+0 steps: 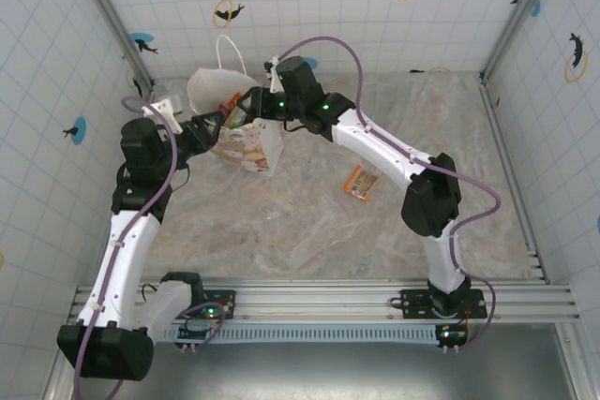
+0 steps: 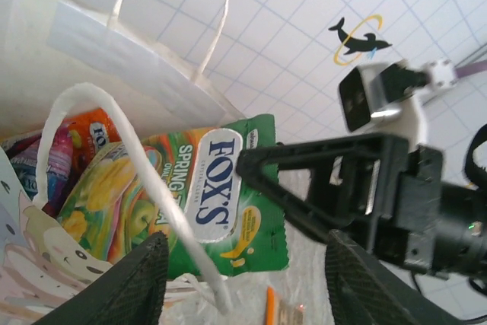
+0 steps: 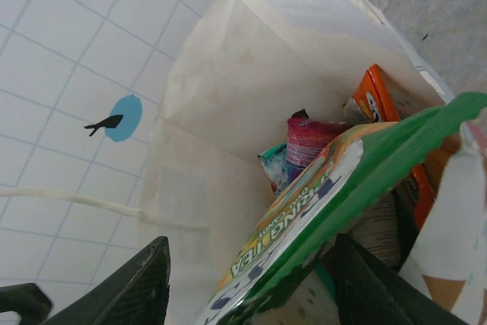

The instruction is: Place the snacks into the paper bag

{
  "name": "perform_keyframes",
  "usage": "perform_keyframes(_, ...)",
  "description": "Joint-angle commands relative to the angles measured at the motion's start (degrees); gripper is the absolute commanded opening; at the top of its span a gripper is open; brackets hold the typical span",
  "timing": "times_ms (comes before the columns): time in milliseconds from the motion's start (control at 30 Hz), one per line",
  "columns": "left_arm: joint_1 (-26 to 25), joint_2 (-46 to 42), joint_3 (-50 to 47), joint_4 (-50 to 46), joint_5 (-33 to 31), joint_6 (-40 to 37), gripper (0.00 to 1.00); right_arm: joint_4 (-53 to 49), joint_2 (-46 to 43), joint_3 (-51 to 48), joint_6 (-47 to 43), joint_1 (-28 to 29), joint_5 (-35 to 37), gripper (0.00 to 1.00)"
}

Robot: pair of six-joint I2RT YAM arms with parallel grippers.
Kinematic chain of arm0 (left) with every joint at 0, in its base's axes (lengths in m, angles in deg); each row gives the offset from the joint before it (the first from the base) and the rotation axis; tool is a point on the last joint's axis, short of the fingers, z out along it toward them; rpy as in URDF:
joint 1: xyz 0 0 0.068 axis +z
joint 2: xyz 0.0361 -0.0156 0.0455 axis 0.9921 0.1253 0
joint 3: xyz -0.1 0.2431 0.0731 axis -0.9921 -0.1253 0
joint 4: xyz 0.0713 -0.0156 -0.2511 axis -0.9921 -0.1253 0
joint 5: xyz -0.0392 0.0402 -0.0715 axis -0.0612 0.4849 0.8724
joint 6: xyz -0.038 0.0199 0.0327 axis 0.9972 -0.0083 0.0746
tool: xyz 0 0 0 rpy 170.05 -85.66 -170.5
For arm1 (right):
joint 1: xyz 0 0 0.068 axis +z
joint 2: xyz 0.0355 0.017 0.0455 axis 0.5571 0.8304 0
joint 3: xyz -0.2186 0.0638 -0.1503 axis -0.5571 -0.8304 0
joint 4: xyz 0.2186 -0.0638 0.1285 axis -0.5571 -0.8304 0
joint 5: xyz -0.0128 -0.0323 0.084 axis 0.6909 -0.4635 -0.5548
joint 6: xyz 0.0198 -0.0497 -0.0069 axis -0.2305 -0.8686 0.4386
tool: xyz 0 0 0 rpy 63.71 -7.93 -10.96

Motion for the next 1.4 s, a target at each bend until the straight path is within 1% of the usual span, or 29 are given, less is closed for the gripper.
perform_keyframes(0,0.6,0.8,-1.0,4.3,-0.4,2.9,0.49,1.2,1.5,2.8,1.5,-0.2,-1.0,0.58)
perform_keyframes(67,0.6,0.8,-1.0,4.8,0.0,3.3,0.38,1.4,2.0,2.8,1.8,-0.3,-0.9,0.59)
perform_keyframes(100,0.6,0.7,-1.2,5.3,0.2,3.4,0.31,1.6,2.3,2.9,2.1,-0.4,-0.9,0.59)
perform_keyframes(200,0.6,0.7,-1.5,5.8,1.2,3.5,0.12,2.4,3.4,3.6,3.0,-0.6,-1.1,0.60)
perform_keyframes(267,0.6,0.8,-1.6,6.1,2.3,3.5,0.07,1.9,4.6,5.0,3.3,-0.7,-0.9,0.60)
perform_keyframes(367,0.6,0.9,-1.6,6.7,4.1,3.6,0.03,0.8,7.1,8.2,3.9,-1.0,-0.9,0.60)
perform_keyframes(467,0.6,0.9,-2.0,7.2,5.7,3.8,0.00,0.3,9.3,10.8,4.6,-1.0,-1.1,0.60)
perform_keyframes(533,0.6,0.9,-1.9,7.1,6.6,3.7,0.00,0.3,10.4,11.9,5.1,-1.1,-1.4,0.58)
perform_keyframes(567,0.6,0.8,-1.9,7.1,7.1,3.7,0.00,0.2,10.8,12.3,5.3,-1.1,-1.3,0.55)
perform_keyframes(700,0.6,0.5,-2.0,7.1,8.4,4.0,0.00,-0.2,11.3,12.5,4.8,-1.0,-0.7,0.36)
perform_keyframes(800,0.5,0.4,-2.2,7.2,8.8,4.0,0.00,0.9,11.0,12.5,4.0,-1.0,-0.6,0.24)
perform_keyframes(900,0.5,0.5,-2.3,7.3,9.3,3.9,0.00,4.3,10.4,12.5,1.9,-0.7,-1.7,0.15)
perform_keyframes(1000,0.5,0.6,-2.3,7.2,9.6,3.8,0.00,8.6,9.1,12.5,-3.6,0.0,-3.0,0.08)
perform_keyframes(1067,0.5,0.9,-2.3,7.2,10.0,3.8,0.00,10.9,8.5,12.5,-6.4,0.2,-3.6,0.05)
perform_keyframes(1167,0.5,1.1,-2.3,7.4,10.4,3.9,0.00,14.4,8.3,12.5,-6.7,-0.1,-4.7,0.02)
perform_keyframes(1367,0.3,1.3,-2.3,8.0,10.7,4.2,0.00,23.7,10.9,12.7,-1.3,0.6,-6.6,0.00)
